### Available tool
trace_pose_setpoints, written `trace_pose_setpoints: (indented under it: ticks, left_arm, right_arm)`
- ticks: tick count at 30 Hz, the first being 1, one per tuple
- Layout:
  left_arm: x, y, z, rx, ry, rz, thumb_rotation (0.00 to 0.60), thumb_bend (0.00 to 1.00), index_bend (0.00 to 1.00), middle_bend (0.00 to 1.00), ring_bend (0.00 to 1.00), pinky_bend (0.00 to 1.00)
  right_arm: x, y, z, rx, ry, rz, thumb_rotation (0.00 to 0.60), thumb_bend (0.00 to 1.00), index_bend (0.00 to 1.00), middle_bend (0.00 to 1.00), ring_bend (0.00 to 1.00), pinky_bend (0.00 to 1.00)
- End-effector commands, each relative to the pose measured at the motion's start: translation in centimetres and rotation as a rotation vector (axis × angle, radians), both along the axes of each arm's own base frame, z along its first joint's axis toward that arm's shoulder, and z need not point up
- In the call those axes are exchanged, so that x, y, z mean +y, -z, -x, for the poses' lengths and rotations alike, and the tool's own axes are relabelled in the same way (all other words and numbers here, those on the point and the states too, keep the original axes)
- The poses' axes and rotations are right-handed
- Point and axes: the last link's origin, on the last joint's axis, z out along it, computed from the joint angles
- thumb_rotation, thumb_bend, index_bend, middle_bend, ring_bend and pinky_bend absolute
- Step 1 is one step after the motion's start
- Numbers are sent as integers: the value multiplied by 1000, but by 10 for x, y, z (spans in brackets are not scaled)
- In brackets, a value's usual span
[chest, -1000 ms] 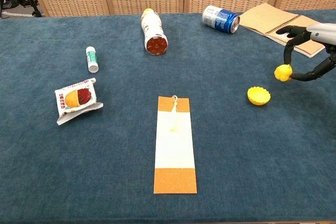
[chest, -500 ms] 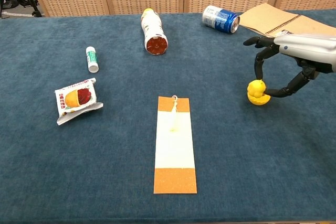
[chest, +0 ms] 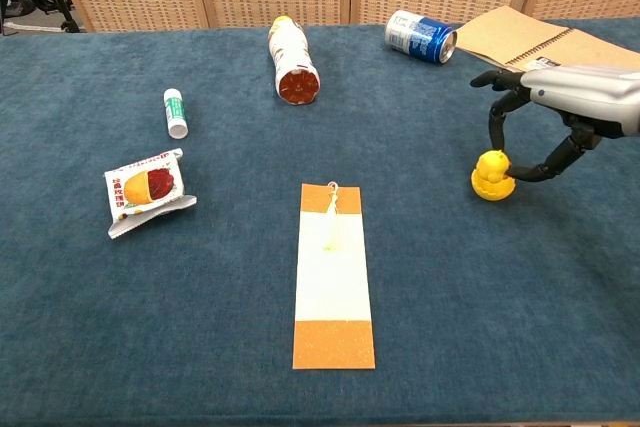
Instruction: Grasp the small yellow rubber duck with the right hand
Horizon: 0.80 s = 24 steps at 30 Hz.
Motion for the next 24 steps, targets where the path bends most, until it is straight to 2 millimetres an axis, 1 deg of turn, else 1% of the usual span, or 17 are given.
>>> trace_pose_setpoints:
  ticks: [1, 11, 19, 24]
  left_arm:
    - [0, 1, 0, 1, -1, 1, 600, 0, 0, 0, 0, 0]
    - [1, 1, 0, 1, -4, 2, 600, 0, 0, 0, 0, 0]
    - [1, 2, -1, 2, -2, 4, 600, 0, 0, 0, 0, 0]
    - [0, 2, 0, 2, -4, 3, 600, 0, 0, 0, 0, 0]
  right_arm:
    - [-1, 2, 1, 0, 6, -3, 600, 414, 521, 0, 0, 0]
    - [-6, 3, 7, 18, 17, -7, 600, 414, 522, 0, 0, 0]
    - [-6, 5, 5, 13, 6, -8, 600, 406, 520, 0, 0, 0]
    - [-5, 6, 6, 16, 8, -9, 600, 387, 475, 0, 0, 0]
